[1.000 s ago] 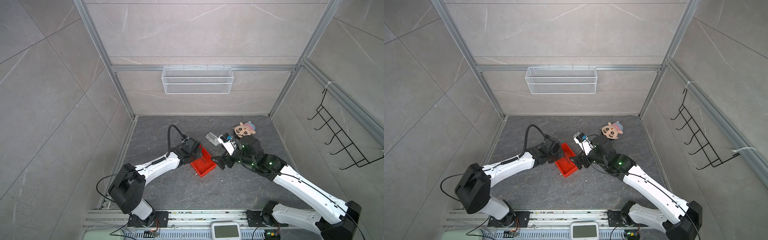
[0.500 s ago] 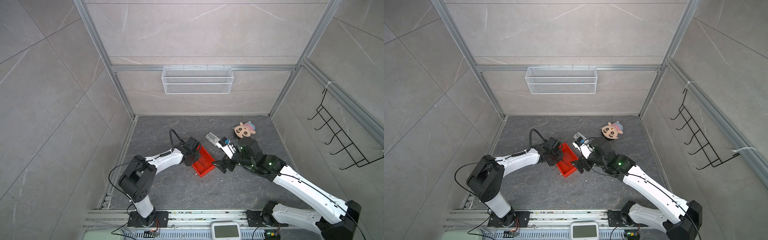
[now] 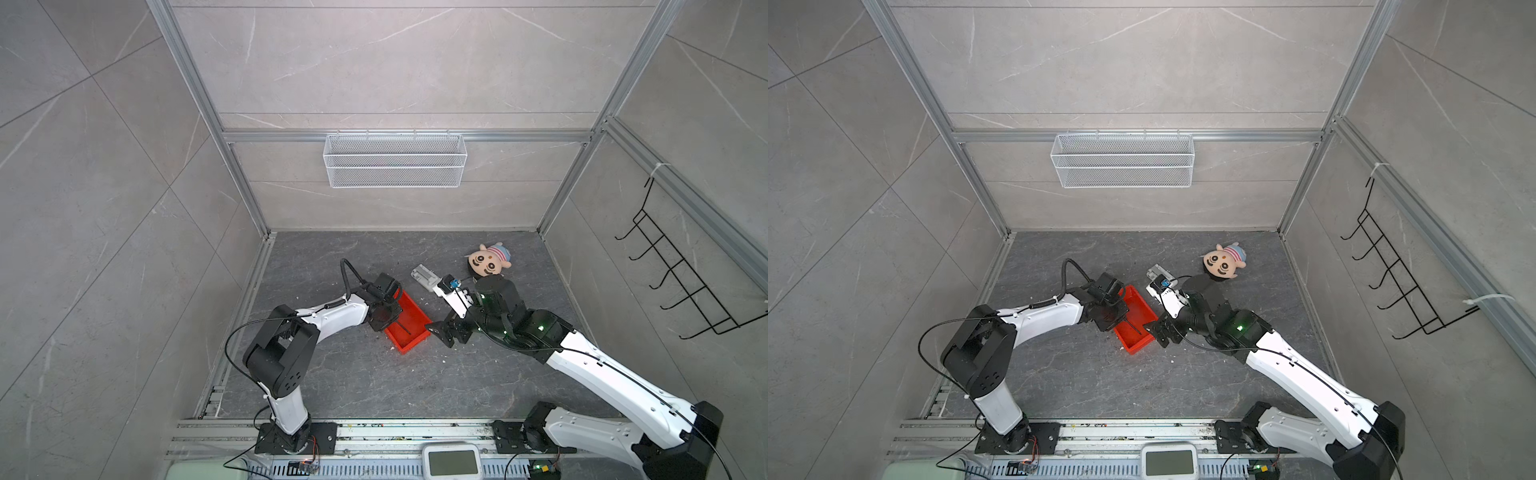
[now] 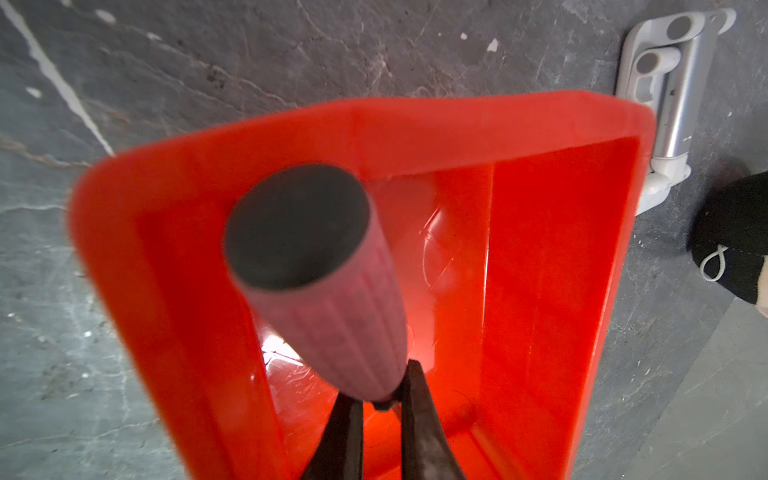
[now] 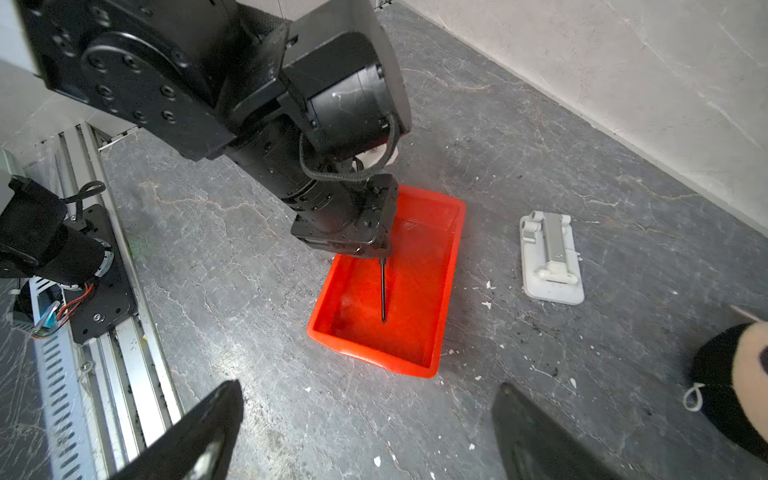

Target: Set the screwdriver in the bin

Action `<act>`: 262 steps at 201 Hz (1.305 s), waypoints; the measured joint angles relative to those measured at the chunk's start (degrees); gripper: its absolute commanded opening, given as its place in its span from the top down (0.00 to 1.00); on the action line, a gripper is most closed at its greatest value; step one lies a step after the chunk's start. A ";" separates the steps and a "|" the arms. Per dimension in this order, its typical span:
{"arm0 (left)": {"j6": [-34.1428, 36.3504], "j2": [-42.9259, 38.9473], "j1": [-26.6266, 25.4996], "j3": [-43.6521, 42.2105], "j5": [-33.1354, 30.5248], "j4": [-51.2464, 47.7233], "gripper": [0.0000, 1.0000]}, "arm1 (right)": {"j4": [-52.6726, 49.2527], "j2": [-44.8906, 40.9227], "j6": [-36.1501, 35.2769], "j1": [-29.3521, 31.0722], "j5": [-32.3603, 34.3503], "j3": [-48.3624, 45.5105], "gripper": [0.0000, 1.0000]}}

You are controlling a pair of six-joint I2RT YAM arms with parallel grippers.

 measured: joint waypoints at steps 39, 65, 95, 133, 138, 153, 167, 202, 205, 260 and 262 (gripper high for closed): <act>0.52 -0.04 0.00 0.68 -0.72 -2.03 0.49 | 0.02 0.00 0.02 0.00 0.00 0.00 0.04; 1.18 -1.05 0.00 0.94 -2.05 -3.39 0.42 | 0.07 -0.04 0.17 0.00 0.66 -0.02 0.04; 2.01 -3.89 0.00 2.43 -3.80 -5.31 0.29 | 0.42 -0.98 0.44 0.04 1.62 -0.33 0.03; 4.09 -8.68 -0.04 4.39 -6.82 -5.55 0.19 | 2.80 -2.93 1.20 0.04 3.45 -1.57 0.03; 4.52 -9.38 -0.04 4.39 -7.26 -5.53 0.18 | 3.17 -3.19 1.36 0.04 3.67 -1.81 0.02; 6.51 -11.80 -0.04 4.26 -9.33 -5.14 0.15 | 4.37 -4.04 1.99 0.04 4.83 -2.54 0.02; 8.81 -14.40 -0.04 3.10 -11.26 -3.50 0.12 | 5.44 -4.63 2.40 0.04 6.40 -3.02 0.01; 20.41 -22.53 -0.04 -3.63 -15.56 4.63 0.11 | 9.01 -6.25 3.28 0.04 11.87 -4.48 0.01; 21.77 -23.21 -0.04 -4.31 -15.74 5.49 0.11 | 9.22 -6.36 3.43 0.04 12.41 -4.59 0.01; 46.23 -32.76 3.85 -11.82 -18.45 13.09 0.10 | 14.19 -7.65 3.63 -0.48 18.97 -8.17 0.01; 46.69 -33.00 4.13 -12.04 -18.43 13.20 0.09 | 14.36 -7.72 3.63 -0.52 19.06 -8.37 0.01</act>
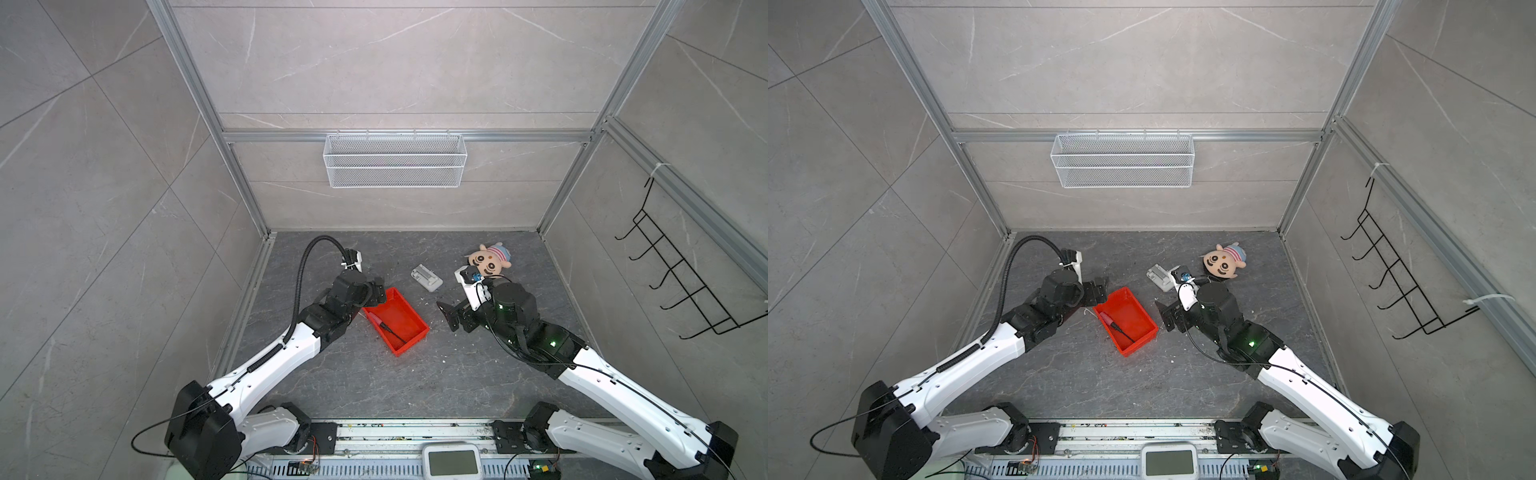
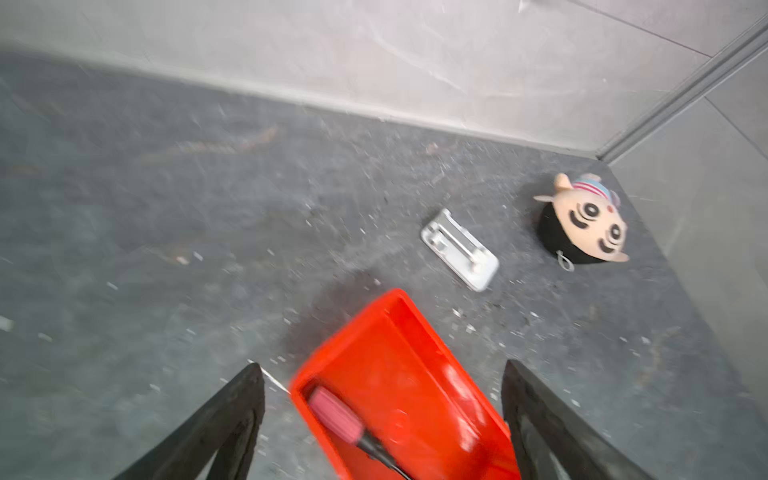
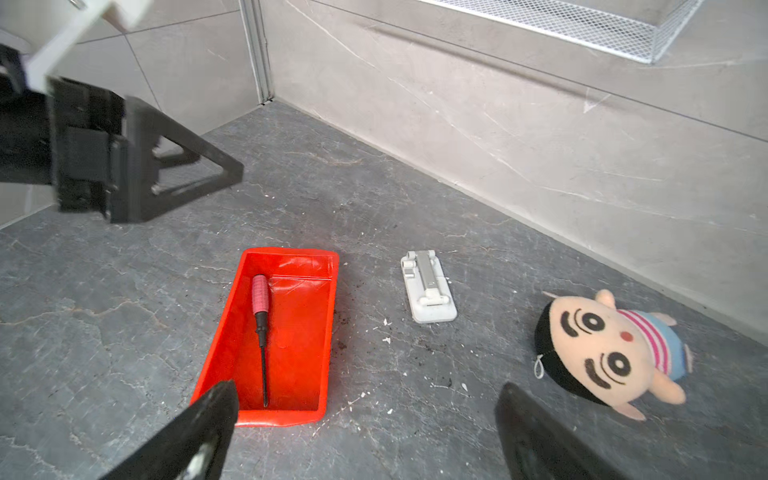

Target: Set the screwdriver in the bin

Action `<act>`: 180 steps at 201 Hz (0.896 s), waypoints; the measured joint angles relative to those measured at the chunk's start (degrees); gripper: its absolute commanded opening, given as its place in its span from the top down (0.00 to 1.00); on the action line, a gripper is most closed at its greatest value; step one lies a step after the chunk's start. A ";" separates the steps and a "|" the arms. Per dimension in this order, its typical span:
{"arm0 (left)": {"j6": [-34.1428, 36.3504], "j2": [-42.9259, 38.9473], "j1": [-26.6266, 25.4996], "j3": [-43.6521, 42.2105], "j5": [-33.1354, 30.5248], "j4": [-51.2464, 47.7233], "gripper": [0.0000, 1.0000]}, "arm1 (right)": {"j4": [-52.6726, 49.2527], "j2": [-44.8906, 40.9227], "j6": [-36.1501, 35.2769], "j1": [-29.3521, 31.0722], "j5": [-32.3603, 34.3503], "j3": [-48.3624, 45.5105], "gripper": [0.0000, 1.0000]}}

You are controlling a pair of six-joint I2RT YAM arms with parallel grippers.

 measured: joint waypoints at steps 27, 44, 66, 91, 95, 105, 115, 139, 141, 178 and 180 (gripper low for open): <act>8.11 -3.85 5.88 -5.09 0.55 3.15 0.01 | 4.11 -1.27 -0.02 -2.40 0.76 -4.72 0.01; 13.20 -5.16 9.33 -9.07 1.55 5.44 0.01 | 7.54 -2.12 0.02 -5.68 0.61 -8.70 0.01; 19.06 -5.86 13.38 -14.99 3.69 9.18 0.01 | 12.57 -3.10 0.17 -11.58 0.02 -14.40 0.01; 22.75 -5.92 18.53 -21.44 6.64 13.88 0.01 | 20.13 -3.93 0.20 -17.40 -0.22 -21.35 0.01; 23.19 -5.90 19.50 -22.43 7.10 14.73 0.01 | 21.75 -4.04 0.20 -18.10 -0.26 -22.67 0.01; 24.02 -5.77 21.79 -24.50 7.78 16.61 0.01 | 24.92 -4.00 0.20 -19.58 -0.24 -25.33 0.01; 24.57 -5.51 23.67 -26.25 8.02 18.80 0.01 | 27.30 -3.58 0.20 -21.14 -0.24 -27.32 0.01; 25.16 -4.33 28.02 -30.42 8.50 24.70 0.01 | 32.74 -1.03 0.24 -24.44 -0.26 -29.92 0.01; 25.16 -4.24 28.24 -30.64 8.55 25.11 0.01 | 33.20 -0.76 0.24 -24.68 -0.28 -30.08 0.01; 25.16 0.44 32.39 -34.95 9.35 34.03 0.01 | 41.27 5.44 1.55 -28.37 -0.50 -32.26 0.01; 25.16 0.74 32.54 -35.08 9.46 34.42 0.00 | 41.68 5.90 1.57 -28.55 -0.50 -32.30 0.01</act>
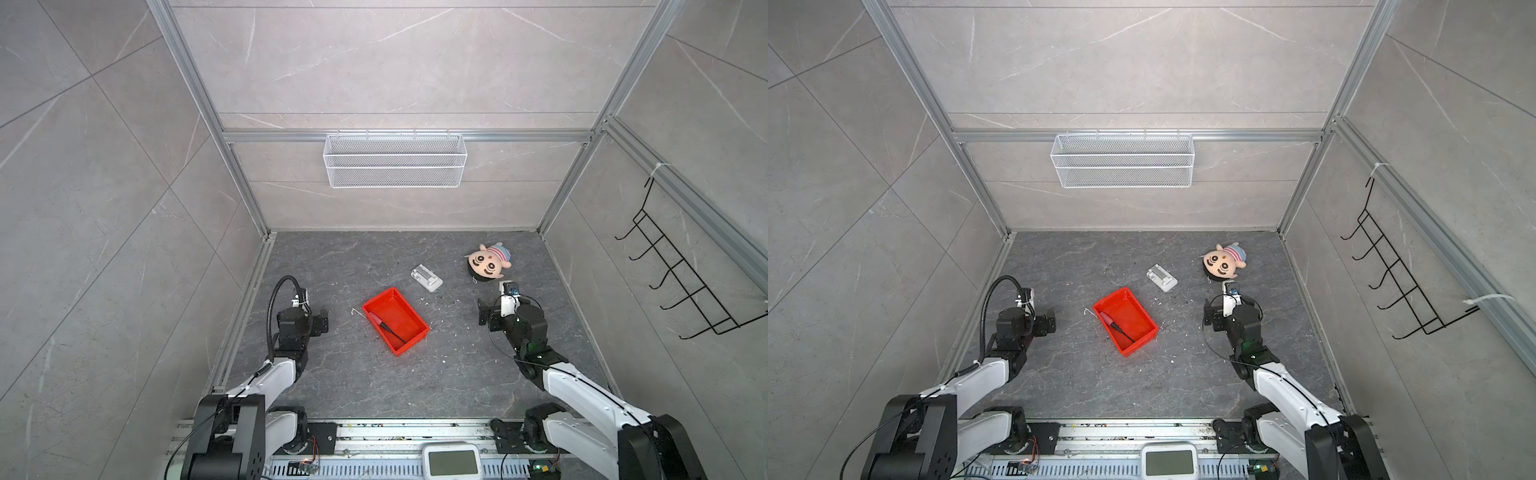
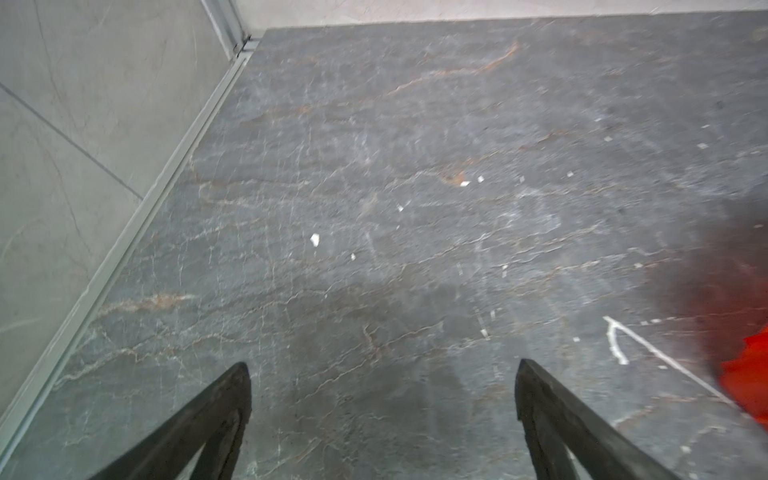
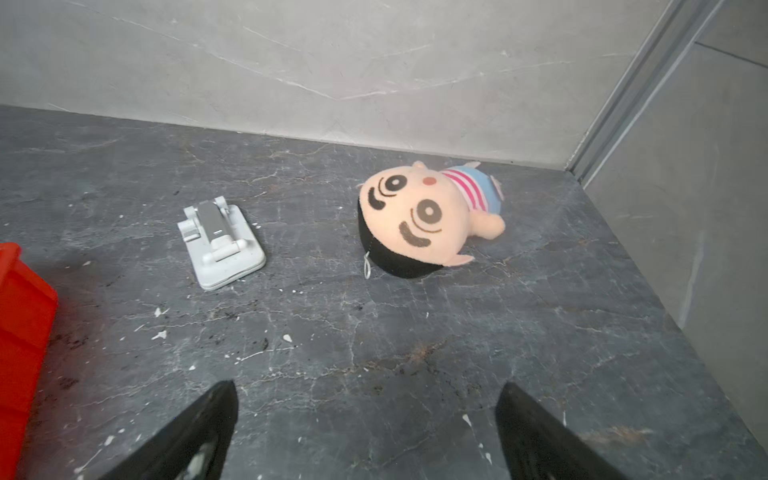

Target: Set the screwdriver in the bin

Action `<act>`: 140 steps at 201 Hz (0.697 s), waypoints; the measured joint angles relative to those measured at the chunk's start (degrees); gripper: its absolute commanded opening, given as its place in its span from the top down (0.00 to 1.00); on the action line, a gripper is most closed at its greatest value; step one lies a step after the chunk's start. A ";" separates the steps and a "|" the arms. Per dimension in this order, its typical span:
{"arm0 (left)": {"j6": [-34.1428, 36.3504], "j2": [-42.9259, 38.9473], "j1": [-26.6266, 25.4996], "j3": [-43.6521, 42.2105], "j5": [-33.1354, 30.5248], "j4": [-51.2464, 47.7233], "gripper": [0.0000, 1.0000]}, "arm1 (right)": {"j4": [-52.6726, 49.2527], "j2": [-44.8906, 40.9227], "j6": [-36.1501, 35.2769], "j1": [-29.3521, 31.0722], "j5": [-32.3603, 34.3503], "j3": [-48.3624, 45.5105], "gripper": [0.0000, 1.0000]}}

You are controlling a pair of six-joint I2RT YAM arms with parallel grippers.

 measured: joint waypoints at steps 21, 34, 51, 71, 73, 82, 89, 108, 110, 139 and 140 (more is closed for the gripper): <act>0.04 3.26 0.79 -0.22 0.83 5.03 0.00 | 4.24 4.70 0.20 -1.49 -0.33 -0.11 0.01; 0.17 5.53 1.03 -0.22 1.36 8.63 0.00 | 6.78 7.65 0.28 -2.38 -0.61 -0.13 0.01; 0.17 9.51 1.46 -0.15 1.57 13.18 0.00 | 10.10 11.10 0.63 -3.91 -1.29 -0.44 0.01; 0.17 14.10 1.97 -0.15 1.60 17.20 0.00 | 12.33 12.96 0.85 -5.73 -2.78 -0.50 0.01; 0.15 14.58 1.97 -0.15 1.57 17.73 0.00 | 12.66 13.11 0.87 -5.90 -2.91 -0.52 0.01; 0.13 16.35 2.10 -0.13 1.57 19.30 0.00 | 13.86 13.73 0.87 -6.56 -3.76 -0.52 0.01; 0.15 17.42 2.27 -0.07 1.57 19.96 0.00 | 14.84 14.32 0.90 -7.04 -4.48 -0.52 0.01; 0.13 17.97 2.56 0.33 1.70 20.15 0.00 | 17.44 16.61 1.25 -8.17 -5.81 -0.52 0.01; 0.13 17.97 2.58 0.42 1.75 20.20 0.00 | 17.64 16.92 1.27 -8.28 -5.90 -0.52 0.01; -0.44 17.99 3.63 2.40 2.60 20.00 0.00 | 21.05 21.31 1.49 -9.22 -7.37 -0.52 0.01; -0.46 17.99 3.65 2.45 2.62 19.98 0.00 | 21.33 21.55 1.46 -9.25 -7.48 -0.52 0.01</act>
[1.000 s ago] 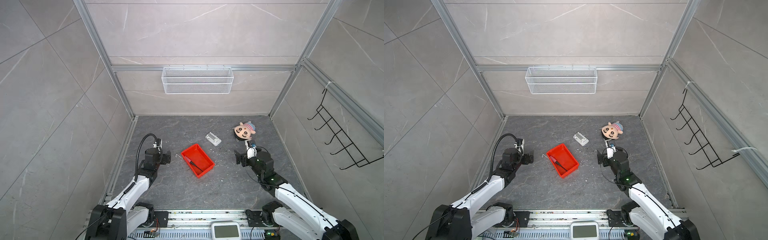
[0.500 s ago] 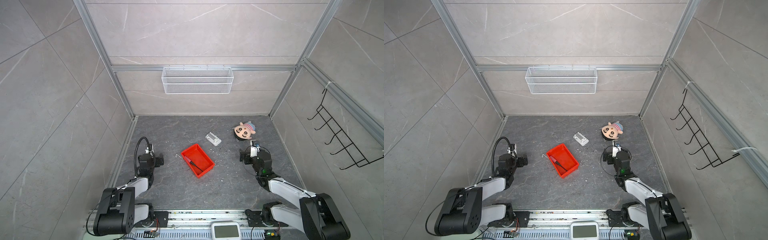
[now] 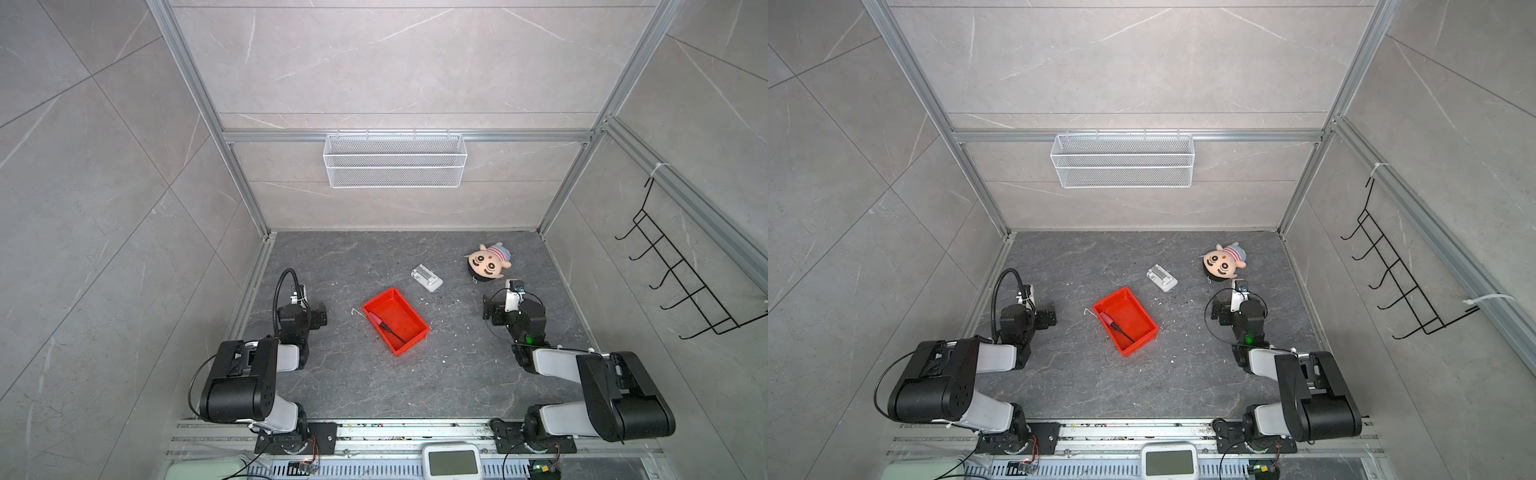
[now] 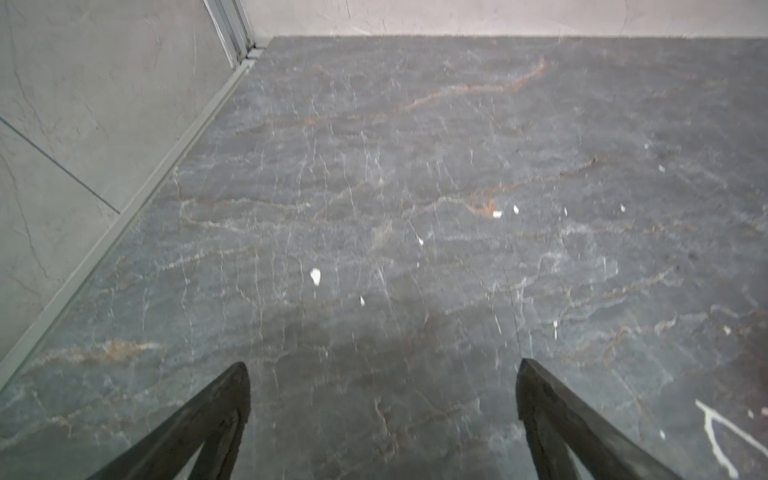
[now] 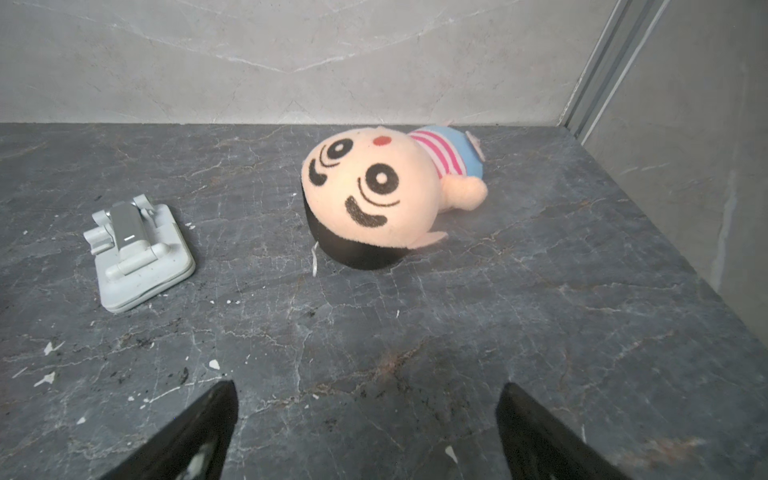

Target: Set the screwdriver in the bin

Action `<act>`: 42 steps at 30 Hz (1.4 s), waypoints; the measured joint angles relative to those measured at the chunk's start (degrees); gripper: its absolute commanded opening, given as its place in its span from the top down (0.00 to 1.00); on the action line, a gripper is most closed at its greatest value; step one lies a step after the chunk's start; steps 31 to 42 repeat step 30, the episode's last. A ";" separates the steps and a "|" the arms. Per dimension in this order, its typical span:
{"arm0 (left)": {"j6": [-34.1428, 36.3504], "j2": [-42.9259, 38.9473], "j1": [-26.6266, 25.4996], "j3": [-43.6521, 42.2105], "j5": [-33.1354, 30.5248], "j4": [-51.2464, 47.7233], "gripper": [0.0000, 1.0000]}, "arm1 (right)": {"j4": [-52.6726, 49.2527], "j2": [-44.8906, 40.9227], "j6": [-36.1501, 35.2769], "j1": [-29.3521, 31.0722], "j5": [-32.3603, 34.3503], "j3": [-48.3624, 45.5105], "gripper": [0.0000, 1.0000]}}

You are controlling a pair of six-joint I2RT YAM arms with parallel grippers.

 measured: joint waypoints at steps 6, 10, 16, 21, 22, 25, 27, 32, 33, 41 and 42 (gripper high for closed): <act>-0.87 0.00 1.31 0.94 0.37 -0.13 0.00 | 1.57 4.50 0.00 -0.55 -1.95 0.94 0.01; -0.92 0.00 1.29 0.94 0.39 -0.59 0.00 | 1.62 4.50 -0.02 -0.79 -2.86 2.05 0.01; -0.94 0.00 1.29 0.94 0.39 -0.98 0.00 | 1.60 4.50 -0.02 -0.79 -3.43 2.16 0.01; -0.94 0.00 1.29 0.94 0.39 -1.01 0.00 | 1.55 4.50 -0.24 -0.70 -3.76 2.19 0.01; -0.94 0.00 1.29 0.94 0.39 -1.01 0.00 | 1.57 4.50 -0.24 -0.70 -3.89 2.19 0.01; -0.94 0.00 1.29 0.94 0.39 -1.01 0.00 | 1.31 4.50 -0.26 -0.55 -3.91 2.40 0.01; -0.94 0.00 1.29 0.94 0.39 -1.01 0.00 | 1.18 4.50 -0.24 -0.44 -3.91 2.51 0.01; -0.94 0.00 1.29 0.94 0.39 -1.03 0.00 | 1.09 4.50 -0.24 -0.44 -3.91 2.51 0.01; -0.94 0.00 1.29 0.94 0.39 -1.03 0.00 | 1.09 4.50 -0.24 -0.44 -3.91 2.51 0.01; -0.94 0.00 1.29 0.94 0.39 -1.03 0.00 | 1.09 4.50 -0.24 -0.44 -3.91 2.51 0.01; -0.94 0.00 1.29 0.94 0.39 -1.03 0.00 | 1.09 4.50 -0.24 -0.44 -3.91 2.51 0.01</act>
